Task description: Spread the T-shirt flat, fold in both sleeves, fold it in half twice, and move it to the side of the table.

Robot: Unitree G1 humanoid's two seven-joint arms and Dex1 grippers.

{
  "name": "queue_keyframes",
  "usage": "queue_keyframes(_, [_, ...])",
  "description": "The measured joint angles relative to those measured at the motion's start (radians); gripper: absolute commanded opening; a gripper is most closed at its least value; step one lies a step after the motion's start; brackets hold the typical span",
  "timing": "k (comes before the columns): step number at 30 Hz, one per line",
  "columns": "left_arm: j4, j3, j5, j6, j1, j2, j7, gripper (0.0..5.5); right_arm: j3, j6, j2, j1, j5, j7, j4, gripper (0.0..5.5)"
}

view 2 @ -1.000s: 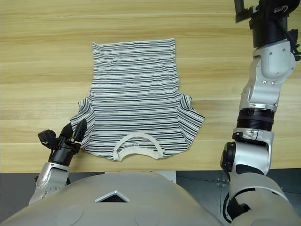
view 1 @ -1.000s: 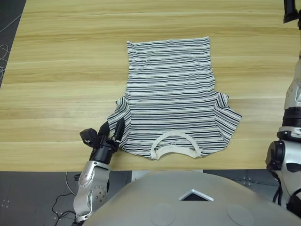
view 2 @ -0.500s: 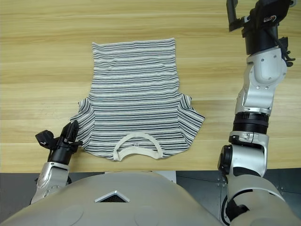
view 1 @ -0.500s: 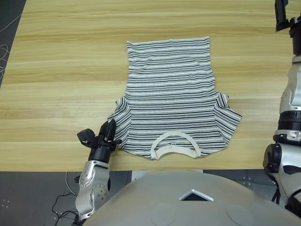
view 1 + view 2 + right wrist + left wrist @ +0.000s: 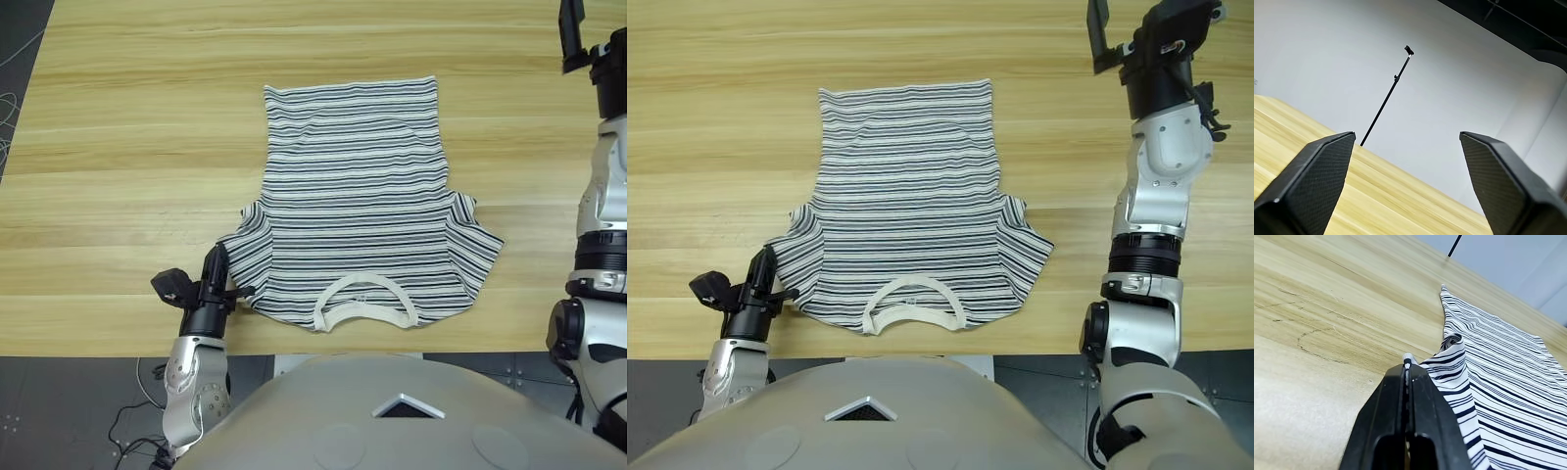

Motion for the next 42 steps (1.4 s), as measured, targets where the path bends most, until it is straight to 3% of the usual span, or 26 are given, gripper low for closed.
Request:
queue_keyframes(13, [-0.001,-0.294,0.581,-0.459,0.029,0.118,-0.059,0.11,0.008,-0.016,0.020,-0.006,-0.020,-0.001,0.033,3.94])
queue_keyframes(27, [0.101,-0.425,0.777,-0.404,-0.035,0.220,-0.030,0.11,0.009,-0.015,0.026,0.010,-0.023,0.000,0.032,3.94])
queue_keyframes(42, [0.072,-0.510,0.711,-0.409,-0.067,0.341,-0.100,2.66,0.019,-0.012,0.042,0.039,-0.008,0.014,0.037,3.94])
